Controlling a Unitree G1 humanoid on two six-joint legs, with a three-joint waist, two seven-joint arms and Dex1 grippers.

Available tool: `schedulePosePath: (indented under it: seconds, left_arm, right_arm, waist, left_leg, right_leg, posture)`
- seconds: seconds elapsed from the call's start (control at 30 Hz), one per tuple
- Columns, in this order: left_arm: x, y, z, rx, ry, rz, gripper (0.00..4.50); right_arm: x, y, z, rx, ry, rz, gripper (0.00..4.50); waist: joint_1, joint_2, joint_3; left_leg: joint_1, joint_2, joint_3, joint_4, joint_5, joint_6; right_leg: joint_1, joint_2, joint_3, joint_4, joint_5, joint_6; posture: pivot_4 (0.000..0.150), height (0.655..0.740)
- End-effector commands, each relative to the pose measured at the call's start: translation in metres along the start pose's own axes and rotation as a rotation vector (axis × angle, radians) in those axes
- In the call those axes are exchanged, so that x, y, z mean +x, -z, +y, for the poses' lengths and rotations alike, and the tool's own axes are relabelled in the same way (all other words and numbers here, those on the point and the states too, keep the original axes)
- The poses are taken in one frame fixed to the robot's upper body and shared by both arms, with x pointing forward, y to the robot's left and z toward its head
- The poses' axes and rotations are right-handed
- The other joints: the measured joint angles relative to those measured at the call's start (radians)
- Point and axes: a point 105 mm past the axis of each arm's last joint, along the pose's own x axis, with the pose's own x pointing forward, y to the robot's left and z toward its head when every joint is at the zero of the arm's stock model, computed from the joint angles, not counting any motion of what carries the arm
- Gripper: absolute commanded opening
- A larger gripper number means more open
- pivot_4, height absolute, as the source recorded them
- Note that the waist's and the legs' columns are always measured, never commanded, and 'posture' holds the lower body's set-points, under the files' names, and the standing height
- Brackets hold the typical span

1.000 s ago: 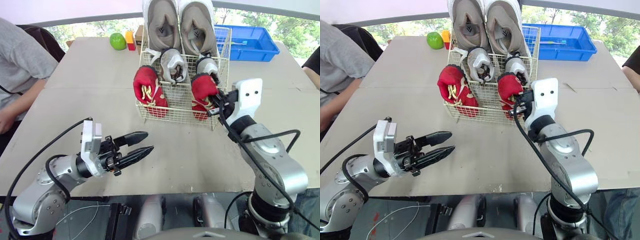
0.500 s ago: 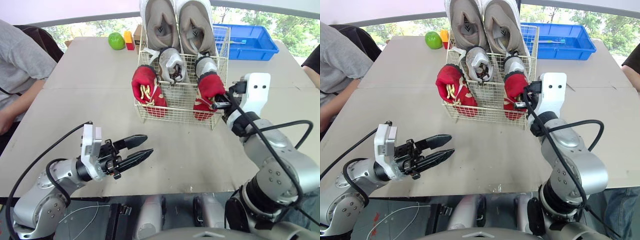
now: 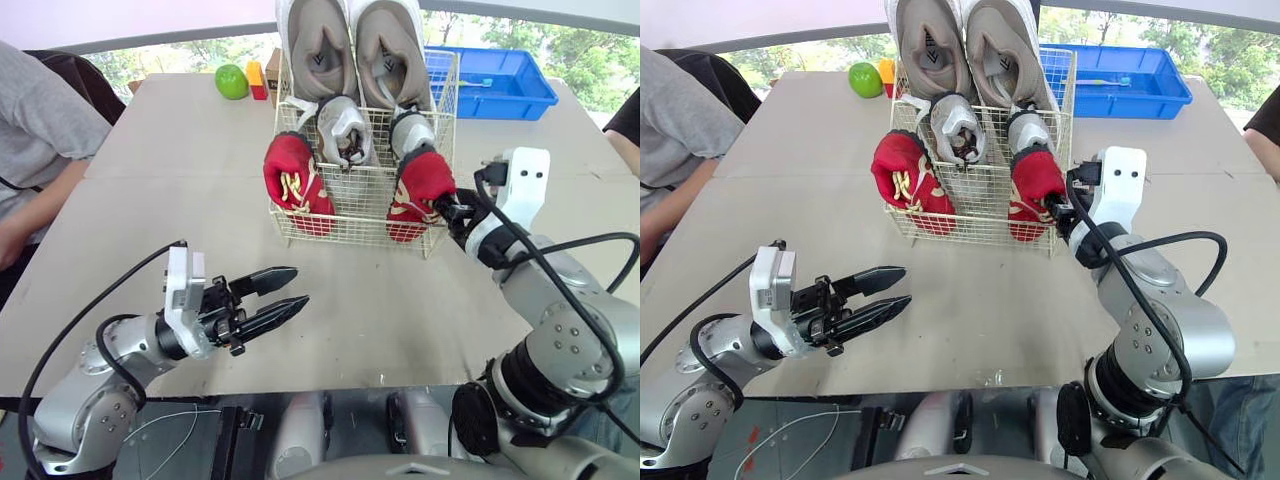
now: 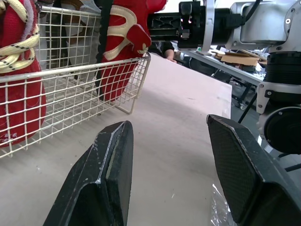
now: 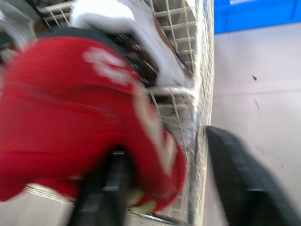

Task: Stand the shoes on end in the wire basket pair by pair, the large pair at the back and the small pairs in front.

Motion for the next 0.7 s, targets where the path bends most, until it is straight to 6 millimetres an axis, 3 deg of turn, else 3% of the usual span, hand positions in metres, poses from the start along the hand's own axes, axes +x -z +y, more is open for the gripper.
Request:
schedulePosePath:
  seconds: [0.03, 0.23, 0.33, 0.43, 0.6, 0.7]
  left_arm:
    - [0.005, -0.004, -0.001, 0.023, -0.001, -0.012, 2.74]
    - [0.013, -0.005, 0.003, 0.003, -0.035, -0.015, 2.74]
    - [0.020, -0.008, 0.007, -0.001, -0.046, -0.013, 2.74]
    - [0.023, -0.008, 0.008, -0.007, -0.049, -0.006, 2.74]
    - [0.022, -0.005, 0.010, -0.026, -0.078, 0.021, 2.74]
    - [0.013, 0.003, 0.007, -0.038, -0.100, 0.067, 2.74]
  right_arm:
    - [-0.008, -0.009, 0.001, -0.063, -0.061, -0.041, 4.42]
    - [-0.026, -0.017, 0.007, -0.215, -0.237, -0.117, 4.49]
    - [-0.043, -0.012, 0.012, -0.433, -0.366, -0.142, 4.49]
    - [-0.051, -0.010, 0.013, -0.436, -0.429, -0.167, 4.49]
    - [-0.071, 0.008, 0.012, -0.574, -0.575, -0.130, 4.49]
    - [-0.083, 0.018, -0.004, -0.562, -0.607, -0.099, 4.49]
  waist:
    - [-0.001, 0.000, 0.000]
    - [0.001, 0.001, 0.001]
    - [0.007, 0.001, 0.001]
    - [0.002, 0.001, 0.001]
    - [0.007, 0.001, 0.001]
    - [0.008, 0.001, 0.001]
  left_leg:
    - [0.000, 0.000, 0.000, -0.001, 0.000, 0.000]
    - [0.000, -0.001, 0.000, -0.005, 0.000, 0.000]
    - [0.000, -0.002, -0.001, -0.006, 0.000, 0.000]
    - [0.000, -0.003, 0.000, -0.007, 0.000, 0.000]
    - [0.001, -0.002, -0.001, -0.007, 0.000, 0.000]
    - [0.001, -0.002, -0.001, -0.007, 0.000, 0.000]
  right_leg:
    - [0.000, 0.000, 0.000, 0.000, 0.000, 0.000]
    - [0.000, 0.001, 0.000, -0.003, 0.000, 0.000]
    - [0.000, 0.001, 0.000, -0.004, -0.001, 0.001]
    - [0.000, 0.002, 0.001, -0.004, -0.001, 0.004]
    - [0.000, 0.004, 0.001, -0.003, -0.001, 0.005]
    - [0.001, 0.003, 0.002, -0.004, -0.001, 0.004]
  posture:
    - [0.150, 0.7400]
    - [0.150, 0.7400]
    - [0.150, 0.7400]
    - [0.150, 0.7400]
    - [0.150, 0.7400]
    - [0.150, 0.7400]
